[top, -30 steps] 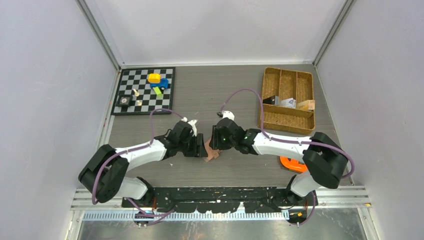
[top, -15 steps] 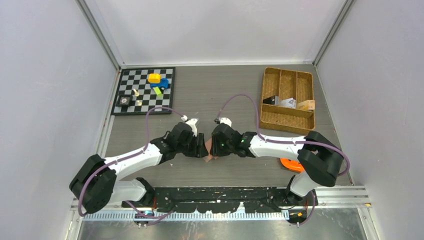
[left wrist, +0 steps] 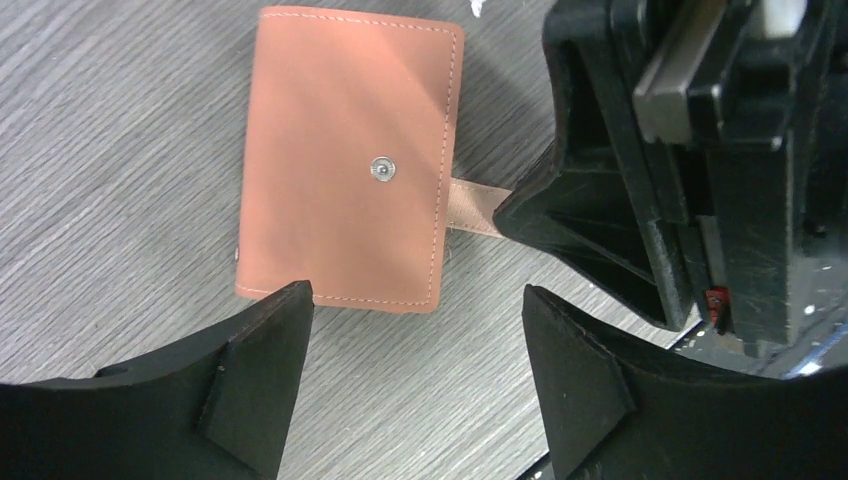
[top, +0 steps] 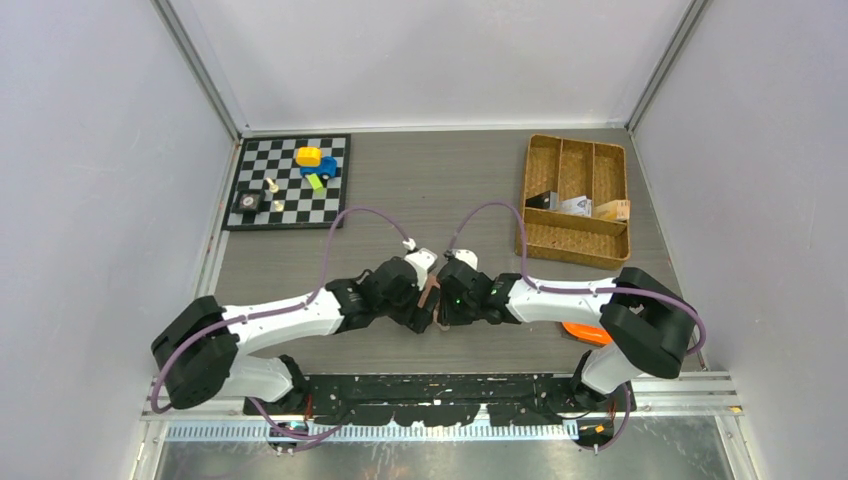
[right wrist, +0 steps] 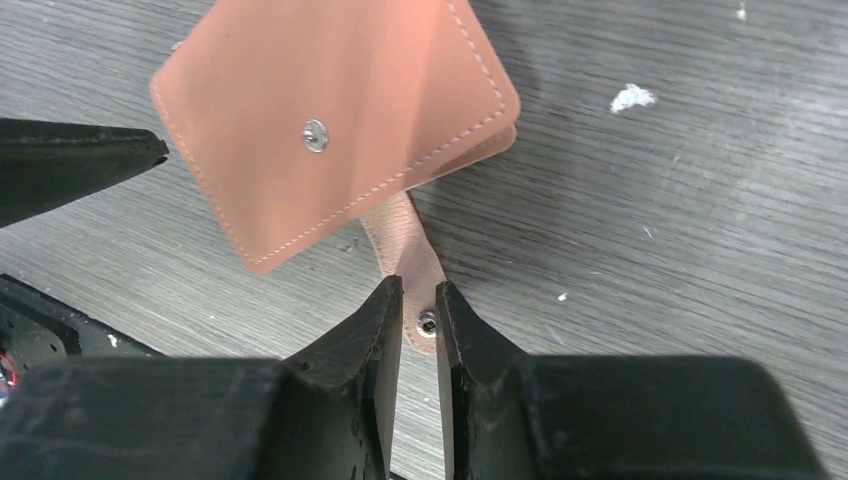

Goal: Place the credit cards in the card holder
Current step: Open the card holder at the center of the board.

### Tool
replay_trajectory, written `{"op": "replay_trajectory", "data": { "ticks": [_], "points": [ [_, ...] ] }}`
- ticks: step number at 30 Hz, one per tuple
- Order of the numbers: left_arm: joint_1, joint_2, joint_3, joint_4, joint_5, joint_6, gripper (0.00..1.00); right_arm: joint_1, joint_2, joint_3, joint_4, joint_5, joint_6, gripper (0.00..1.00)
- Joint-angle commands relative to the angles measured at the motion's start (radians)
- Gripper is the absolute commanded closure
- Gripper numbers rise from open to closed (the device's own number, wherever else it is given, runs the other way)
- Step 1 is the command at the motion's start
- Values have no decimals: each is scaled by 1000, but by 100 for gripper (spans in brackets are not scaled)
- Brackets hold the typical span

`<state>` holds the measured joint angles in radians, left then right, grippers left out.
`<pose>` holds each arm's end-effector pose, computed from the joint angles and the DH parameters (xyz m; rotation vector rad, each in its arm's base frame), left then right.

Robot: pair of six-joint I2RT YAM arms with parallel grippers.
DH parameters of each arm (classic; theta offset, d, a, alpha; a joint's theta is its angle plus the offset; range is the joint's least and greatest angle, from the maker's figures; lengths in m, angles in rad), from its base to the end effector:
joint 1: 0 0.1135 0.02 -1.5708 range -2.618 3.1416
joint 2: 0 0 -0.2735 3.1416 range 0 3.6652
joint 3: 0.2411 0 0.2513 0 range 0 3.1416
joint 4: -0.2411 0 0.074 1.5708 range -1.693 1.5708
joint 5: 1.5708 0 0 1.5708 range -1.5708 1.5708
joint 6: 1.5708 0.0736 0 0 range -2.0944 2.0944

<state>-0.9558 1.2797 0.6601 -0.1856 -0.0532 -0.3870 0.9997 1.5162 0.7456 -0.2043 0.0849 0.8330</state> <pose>0.1631 -0.2242 0.1763 0.6628 2.3610 -0.5631 0.1699 0.2529 0.1377 -0.1865 2.6482 0.5781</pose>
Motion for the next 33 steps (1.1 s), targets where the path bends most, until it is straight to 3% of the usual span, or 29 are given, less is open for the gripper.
{"op": "replay_trajectory", "data": {
  "ticks": [1, 10, 18, 27, 33],
  "points": [
    [-48, 58, 44, 41, -100, 88, 20, 6, -14, -22, 11, 40, 40, 77],
    [-93, 142, 75, 19, -350, 121, 19, 6, -12, -35, 6, 61, 53, 78],
    [-95, 159, 98, -7, -463, 132, 27, 5, 4, -35, 5, 64, 56, 79],
    [-96, 117, 74, 55, -479, 122, 55, 6, -3, -39, -8, 80, 65, 79],
    [-95, 112, 76, 89, -473, 174, 61, 6, -16, -43, -17, 94, 72, 80]
  ]
}}
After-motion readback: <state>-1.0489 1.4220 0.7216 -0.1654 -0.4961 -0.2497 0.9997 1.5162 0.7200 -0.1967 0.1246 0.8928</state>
